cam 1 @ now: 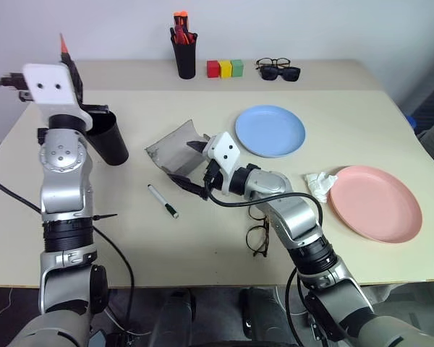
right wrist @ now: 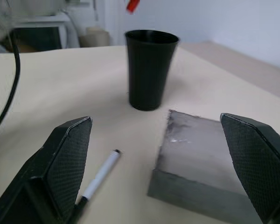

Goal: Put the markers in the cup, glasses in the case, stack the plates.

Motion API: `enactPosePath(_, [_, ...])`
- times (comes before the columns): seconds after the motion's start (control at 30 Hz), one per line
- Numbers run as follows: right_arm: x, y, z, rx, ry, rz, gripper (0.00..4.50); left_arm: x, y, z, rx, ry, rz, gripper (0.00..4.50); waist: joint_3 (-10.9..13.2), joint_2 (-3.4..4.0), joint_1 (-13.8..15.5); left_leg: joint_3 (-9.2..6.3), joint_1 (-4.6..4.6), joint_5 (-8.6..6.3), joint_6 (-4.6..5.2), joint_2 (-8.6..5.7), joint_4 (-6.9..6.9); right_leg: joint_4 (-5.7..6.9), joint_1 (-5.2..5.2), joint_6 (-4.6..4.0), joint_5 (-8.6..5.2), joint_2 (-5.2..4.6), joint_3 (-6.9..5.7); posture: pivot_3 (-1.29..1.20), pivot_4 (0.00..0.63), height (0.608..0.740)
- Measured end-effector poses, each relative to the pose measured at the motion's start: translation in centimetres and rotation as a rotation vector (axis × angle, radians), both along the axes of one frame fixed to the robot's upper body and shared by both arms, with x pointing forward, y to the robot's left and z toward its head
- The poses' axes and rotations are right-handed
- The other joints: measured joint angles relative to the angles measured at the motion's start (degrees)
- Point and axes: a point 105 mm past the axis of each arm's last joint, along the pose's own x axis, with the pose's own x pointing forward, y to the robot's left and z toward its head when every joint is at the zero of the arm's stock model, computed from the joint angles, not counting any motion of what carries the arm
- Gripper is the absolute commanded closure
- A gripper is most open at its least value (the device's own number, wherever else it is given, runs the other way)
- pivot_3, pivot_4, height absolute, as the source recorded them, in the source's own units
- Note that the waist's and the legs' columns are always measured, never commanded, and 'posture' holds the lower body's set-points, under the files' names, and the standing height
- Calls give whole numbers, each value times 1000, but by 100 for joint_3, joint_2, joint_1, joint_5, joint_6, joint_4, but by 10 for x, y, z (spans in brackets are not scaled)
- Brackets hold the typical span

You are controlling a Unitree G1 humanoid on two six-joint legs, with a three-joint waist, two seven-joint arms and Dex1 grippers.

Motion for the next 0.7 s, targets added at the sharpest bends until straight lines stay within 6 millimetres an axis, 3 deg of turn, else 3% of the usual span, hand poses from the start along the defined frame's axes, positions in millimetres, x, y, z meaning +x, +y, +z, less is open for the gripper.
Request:
enactPosePath(0.1, [2,-1,0,-1,-3,-18,0,9,2,-21,-23,40,-2,4457,0,0,-36,-1,-1,0,0,0,3,0,0,0,0,0,0,0,150,740])
enactPosePath(0.3, [3,-4,-4,-1,6,-36,0,15,6,-40,-40,66,-4,4457,0,0,-68,-1,-1,0,0,0,5,5,2,1,1,0,0,0,150,740])
enactPosePath(0.6, [2,-4,-4,-3,5,-33,0,14,4,-41,-78,43,-8,75,0,0,-74,-1,-1,0,0,0,7,6,3,1,1,0,0,0,150,740])
enactPosePath(0.7, [2,-4,-4,-5,5,-29,0,4,6,-29,-84,-19,-6,75,0,0,-78,-2,-1,0,0,0,6,5,3,1,1,-1,0,0,150,740])
